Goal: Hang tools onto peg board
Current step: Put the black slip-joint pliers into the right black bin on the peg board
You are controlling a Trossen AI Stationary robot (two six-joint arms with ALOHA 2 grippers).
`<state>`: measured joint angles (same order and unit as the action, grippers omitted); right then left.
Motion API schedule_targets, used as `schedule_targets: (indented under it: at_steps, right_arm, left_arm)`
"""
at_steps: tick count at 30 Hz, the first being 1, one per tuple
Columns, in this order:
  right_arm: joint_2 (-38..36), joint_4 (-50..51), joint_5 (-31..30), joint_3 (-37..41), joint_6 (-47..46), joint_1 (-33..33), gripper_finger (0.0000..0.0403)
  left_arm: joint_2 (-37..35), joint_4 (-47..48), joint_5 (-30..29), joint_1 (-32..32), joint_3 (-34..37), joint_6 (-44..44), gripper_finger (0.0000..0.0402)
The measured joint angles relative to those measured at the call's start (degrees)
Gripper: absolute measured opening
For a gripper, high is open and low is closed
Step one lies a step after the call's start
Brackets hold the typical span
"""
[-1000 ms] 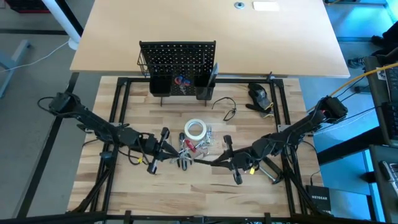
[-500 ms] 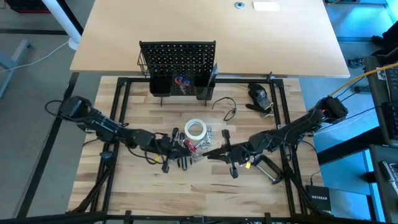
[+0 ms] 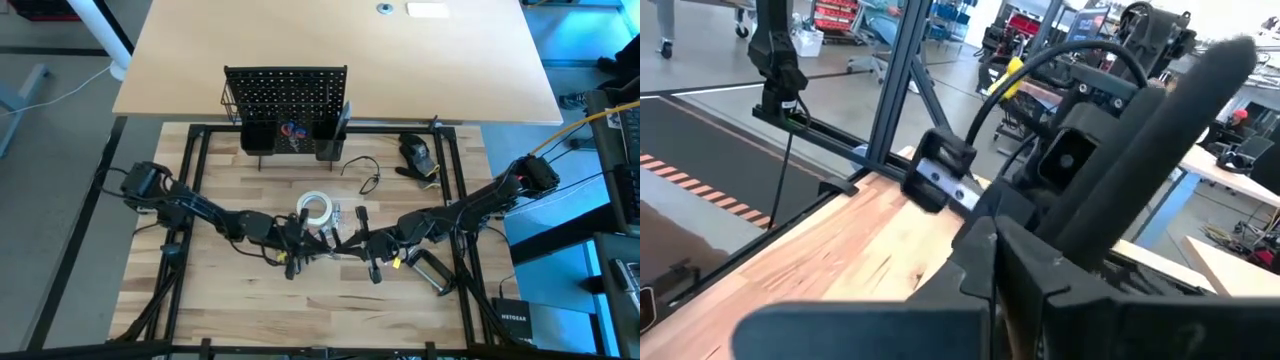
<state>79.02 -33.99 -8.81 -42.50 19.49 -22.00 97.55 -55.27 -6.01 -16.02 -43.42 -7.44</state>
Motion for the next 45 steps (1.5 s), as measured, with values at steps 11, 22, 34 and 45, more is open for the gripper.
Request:
schedule_targets:
  at_steps: [11, 22, 34, 45]
  right_arm:
    - [0.00, 0.26, 0.00, -0.04, -0.10, 0.00, 0.0012]
    - [-0.16, -0.12, -0.20, -0.04, -6.33, -0.09, 0.0012]
    - [-7.48, 23.33, -3.04, -5.96, -17.26, -4.19, 0.0111]
    - [-8.89, 40.39, -15.77, -11.34, -29.57, -4.61, 0.0194]
  left_arm:
    - [6.15, -14.34, -0.34, 1.17, -1.44, 2.45, 0.0002]
    - [7.89, -18.05, 0.02, 1.94, -1.51, 1.99, 0.0002]
    - [7.89, -16.71, 0.01, 1.74, -1.51, 1.84, 0.0002]
    - [7.88, -14.89, -0.01, 1.31, -1.51, 1.44, 0.0003]
